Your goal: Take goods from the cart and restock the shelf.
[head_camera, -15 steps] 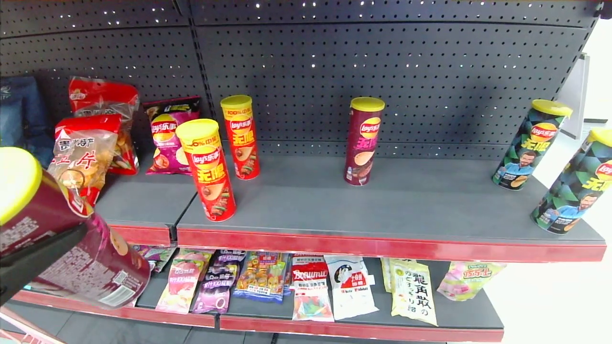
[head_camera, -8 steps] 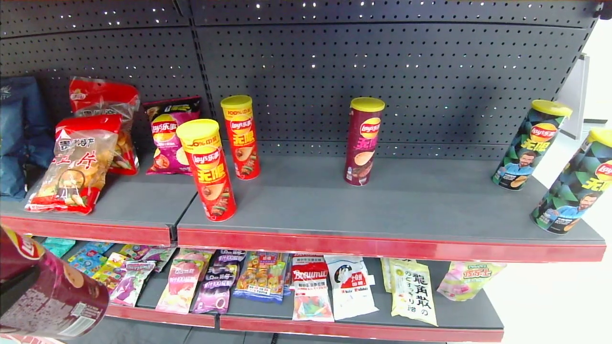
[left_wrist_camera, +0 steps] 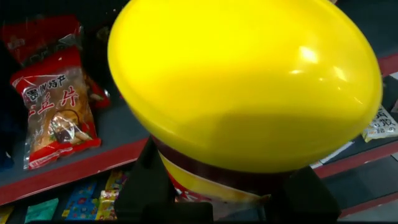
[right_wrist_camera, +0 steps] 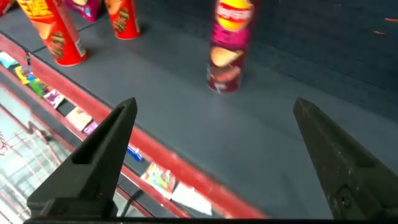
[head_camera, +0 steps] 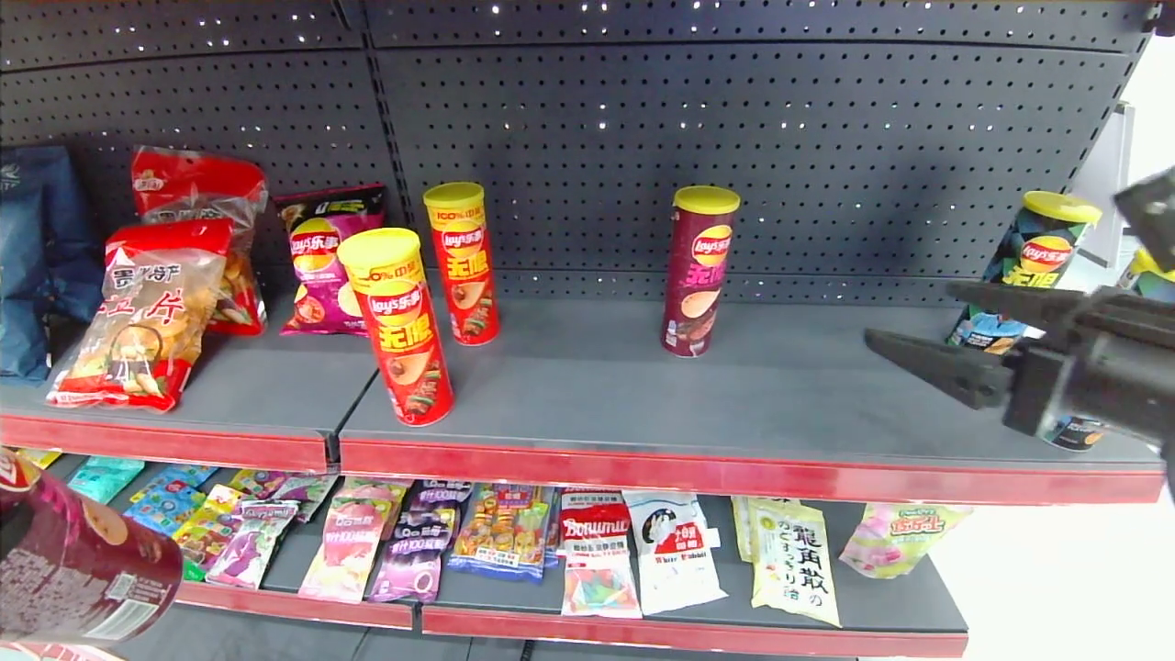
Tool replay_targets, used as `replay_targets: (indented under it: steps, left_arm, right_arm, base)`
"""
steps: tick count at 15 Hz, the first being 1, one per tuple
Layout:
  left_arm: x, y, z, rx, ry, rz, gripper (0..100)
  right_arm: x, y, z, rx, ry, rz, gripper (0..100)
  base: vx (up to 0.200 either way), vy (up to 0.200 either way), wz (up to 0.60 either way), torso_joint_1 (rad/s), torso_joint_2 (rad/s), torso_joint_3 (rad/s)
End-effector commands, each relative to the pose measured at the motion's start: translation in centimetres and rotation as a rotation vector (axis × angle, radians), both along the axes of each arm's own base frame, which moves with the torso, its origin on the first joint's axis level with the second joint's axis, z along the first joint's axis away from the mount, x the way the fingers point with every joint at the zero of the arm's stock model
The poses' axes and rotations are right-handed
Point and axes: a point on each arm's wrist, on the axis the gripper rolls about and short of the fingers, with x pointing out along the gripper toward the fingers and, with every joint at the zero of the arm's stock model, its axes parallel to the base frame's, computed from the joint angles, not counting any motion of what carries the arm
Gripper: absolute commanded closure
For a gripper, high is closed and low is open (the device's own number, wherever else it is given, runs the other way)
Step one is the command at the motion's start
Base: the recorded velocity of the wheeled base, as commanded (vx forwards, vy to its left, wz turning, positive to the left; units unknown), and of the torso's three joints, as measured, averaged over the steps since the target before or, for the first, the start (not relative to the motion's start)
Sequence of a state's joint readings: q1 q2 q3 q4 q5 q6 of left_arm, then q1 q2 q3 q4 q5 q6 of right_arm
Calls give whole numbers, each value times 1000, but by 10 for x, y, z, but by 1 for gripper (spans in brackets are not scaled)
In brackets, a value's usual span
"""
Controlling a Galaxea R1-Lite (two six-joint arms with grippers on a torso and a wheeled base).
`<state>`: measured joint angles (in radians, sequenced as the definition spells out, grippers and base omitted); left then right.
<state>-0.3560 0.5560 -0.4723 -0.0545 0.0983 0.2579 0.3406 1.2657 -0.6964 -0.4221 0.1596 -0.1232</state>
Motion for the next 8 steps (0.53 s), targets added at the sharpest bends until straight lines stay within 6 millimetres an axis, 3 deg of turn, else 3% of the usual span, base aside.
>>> replay_targets:
  steps: [1, 5, 8]
  left_arm:
    - [1, 0, 1, 1, 1, 6, 100]
    - [1, 1, 3, -1, -5, 40, 100]
    - [1, 1, 4, -2, -8, 51, 100]
  right_arm:
    - [69, 36, -32, -37, 99, 46, 0]
    - [117, 49, -37, -27, 77, 26, 0]
    - [138, 52, -44, -26, 85, 7, 0]
  base:
    - [0, 0, 0, 0, 0, 0]
    - [0, 0, 0, 0, 0, 0]
    - [0, 0, 0, 0, 0, 0]
